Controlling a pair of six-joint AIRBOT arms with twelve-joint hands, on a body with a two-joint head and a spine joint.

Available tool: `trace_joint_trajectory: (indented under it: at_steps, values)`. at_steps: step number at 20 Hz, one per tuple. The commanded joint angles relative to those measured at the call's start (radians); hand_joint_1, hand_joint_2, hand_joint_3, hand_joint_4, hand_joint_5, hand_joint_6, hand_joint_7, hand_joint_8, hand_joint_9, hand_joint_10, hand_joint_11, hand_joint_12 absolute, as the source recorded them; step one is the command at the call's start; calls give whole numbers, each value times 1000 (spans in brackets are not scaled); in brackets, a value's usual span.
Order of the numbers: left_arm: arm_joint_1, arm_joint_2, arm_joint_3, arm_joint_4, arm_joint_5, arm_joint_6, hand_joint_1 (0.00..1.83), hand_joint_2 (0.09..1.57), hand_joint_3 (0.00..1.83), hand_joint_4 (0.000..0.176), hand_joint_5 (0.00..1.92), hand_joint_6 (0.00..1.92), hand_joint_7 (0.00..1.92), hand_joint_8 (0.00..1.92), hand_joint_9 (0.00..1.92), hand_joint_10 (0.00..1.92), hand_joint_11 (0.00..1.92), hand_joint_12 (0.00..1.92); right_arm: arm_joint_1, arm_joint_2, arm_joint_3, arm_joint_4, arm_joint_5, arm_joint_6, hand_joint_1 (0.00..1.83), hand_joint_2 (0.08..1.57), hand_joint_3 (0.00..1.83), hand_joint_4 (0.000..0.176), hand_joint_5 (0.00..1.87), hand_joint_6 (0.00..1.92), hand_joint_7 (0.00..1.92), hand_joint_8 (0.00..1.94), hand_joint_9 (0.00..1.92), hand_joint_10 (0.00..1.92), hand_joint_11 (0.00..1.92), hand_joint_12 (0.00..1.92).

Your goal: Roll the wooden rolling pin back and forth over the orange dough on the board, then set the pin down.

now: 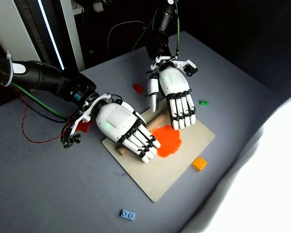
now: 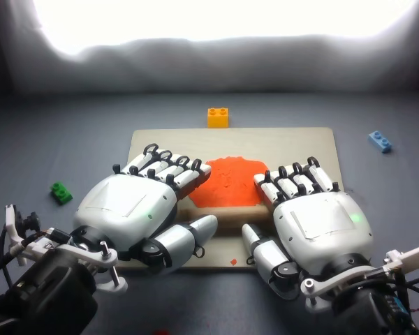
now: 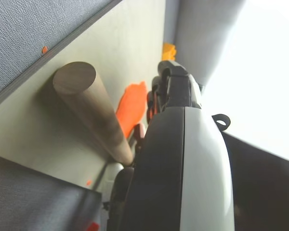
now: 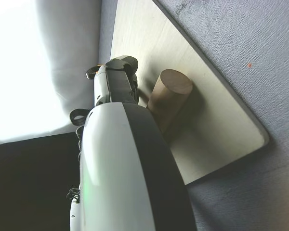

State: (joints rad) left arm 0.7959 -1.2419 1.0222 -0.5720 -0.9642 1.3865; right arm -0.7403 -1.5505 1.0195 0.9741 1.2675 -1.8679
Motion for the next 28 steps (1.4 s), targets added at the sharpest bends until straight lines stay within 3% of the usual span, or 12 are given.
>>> trace_joint_trajectory:
  at_steps: [1, 11, 21, 26, 28]
  values:
    - [-14, 11, 3, 43, -93, -1, 0, 1483, 0, 0, 259, 2, 276, 2, 187, 1, 0, 334, 8, 6, -2, -74, 82, -5, 0, 1523, 0, 0, 299, 10, 301, 4, 227, 1, 0, 514]
    - [-64, 23, 11, 44, -67, 9, 0, 1483, 0, 0, 266, 1, 293, 2, 202, 5, 0, 367, 41, 15, -6, -86, 110, -5, 0, 1527, 0, 0, 291, 11, 300, 6, 232, 5, 0, 522]
    - [-185, 95, 8, 3, 66, 80, 0, 1481, 0, 0, 230, 2, 281, 1, 190, 2, 0, 327, 61, 28, -12, -95, 125, -5, 0, 1518, 0, 0, 283, 4, 299, 2, 241, 7, 0, 519]
    - [-258, 165, 0, -51, 190, 156, 0, 1456, 0, 0, 233, 1, 285, 1, 213, 7, 0, 408, 73, 45, -14, -95, 112, -5, 0, 1450, 0, 0, 311, 14, 329, 8, 280, 18, 0, 643]
    - [-289, 190, -10, -57, 240, 177, 0, 1440, 0, 0, 257, 11, 294, 4, 218, 8, 0, 415, 73, 49, -14, -95, 108, -5, 0, 1436, 0, 0, 356, 31, 371, 15, 316, 30, 0, 804]
